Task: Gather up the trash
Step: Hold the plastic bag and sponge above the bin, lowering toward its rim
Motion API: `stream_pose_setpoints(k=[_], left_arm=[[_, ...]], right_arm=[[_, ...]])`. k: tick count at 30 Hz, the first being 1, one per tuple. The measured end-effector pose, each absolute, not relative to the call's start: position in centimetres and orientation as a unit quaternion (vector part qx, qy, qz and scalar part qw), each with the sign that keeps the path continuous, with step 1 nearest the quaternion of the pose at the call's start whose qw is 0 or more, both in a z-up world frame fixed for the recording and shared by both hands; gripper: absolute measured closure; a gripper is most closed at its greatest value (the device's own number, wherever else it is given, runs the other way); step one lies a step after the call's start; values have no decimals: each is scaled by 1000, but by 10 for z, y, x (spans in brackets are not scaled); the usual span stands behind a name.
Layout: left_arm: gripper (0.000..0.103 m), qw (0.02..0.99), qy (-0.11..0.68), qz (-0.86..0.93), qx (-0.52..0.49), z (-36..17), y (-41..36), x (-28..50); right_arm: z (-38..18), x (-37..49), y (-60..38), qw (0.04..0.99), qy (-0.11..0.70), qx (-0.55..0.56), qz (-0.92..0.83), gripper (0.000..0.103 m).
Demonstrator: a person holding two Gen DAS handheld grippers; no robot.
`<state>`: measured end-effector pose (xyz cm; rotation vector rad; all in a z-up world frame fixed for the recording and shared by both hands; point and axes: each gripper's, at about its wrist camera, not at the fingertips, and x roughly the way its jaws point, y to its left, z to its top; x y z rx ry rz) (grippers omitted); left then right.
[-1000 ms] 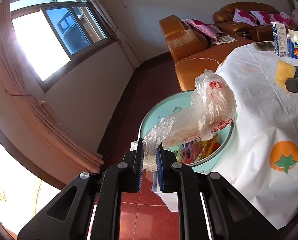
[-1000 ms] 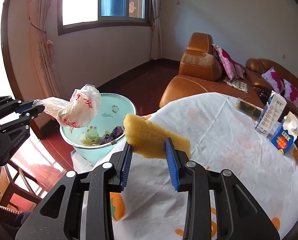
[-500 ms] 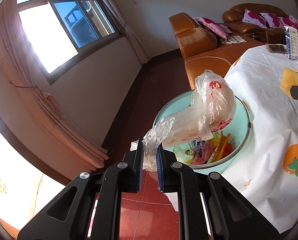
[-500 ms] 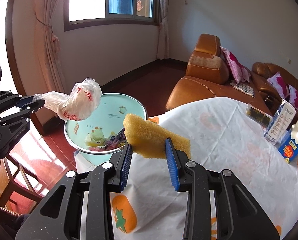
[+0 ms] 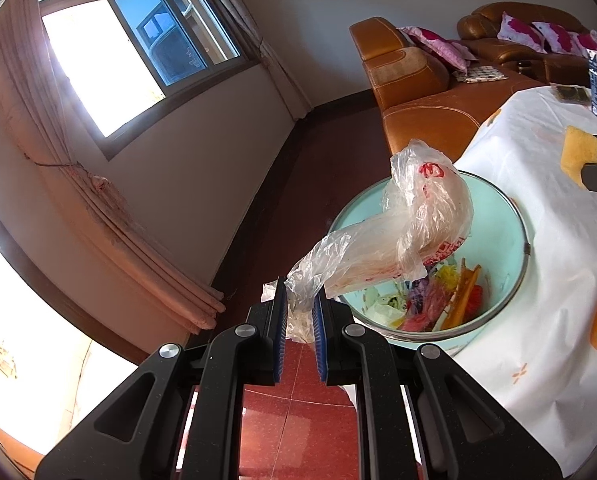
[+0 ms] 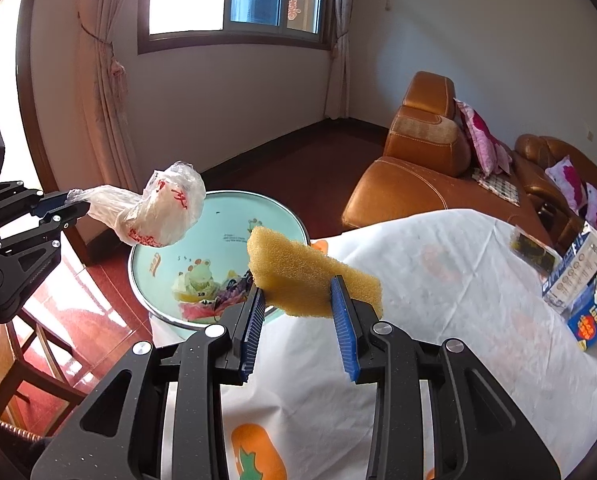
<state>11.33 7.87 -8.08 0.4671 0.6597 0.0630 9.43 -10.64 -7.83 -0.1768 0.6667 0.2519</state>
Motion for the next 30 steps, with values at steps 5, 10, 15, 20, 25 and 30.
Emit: stream_pose_setpoints(k=[5, 10, 15, 20, 25, 30], left_arm=[[91, 919, 319, 36, 227, -80, 81, 118], [91, 919, 317, 38, 229, -79, 81, 121], [91, 918, 320, 42, 233, -82, 81, 124], [91, 915, 322, 44, 237, -82, 80, 128], [91, 916, 321, 45, 238, -80, 80, 131], [91, 916, 320, 46, 238, -81, 80, 133]], right_arm=[[-75, 100, -102, 934, 321, -90, 125, 69], [-73, 107, -97, 935, 319, -90, 127, 69], [-75, 115, -94, 934, 321, -92, 129, 69], [-78, 125, -92, 932, 326, -93, 131, 69], [-81, 131, -88, 930, 329, -95, 132, 69], [-82, 136, -84, 929, 331, -98, 135, 69]])
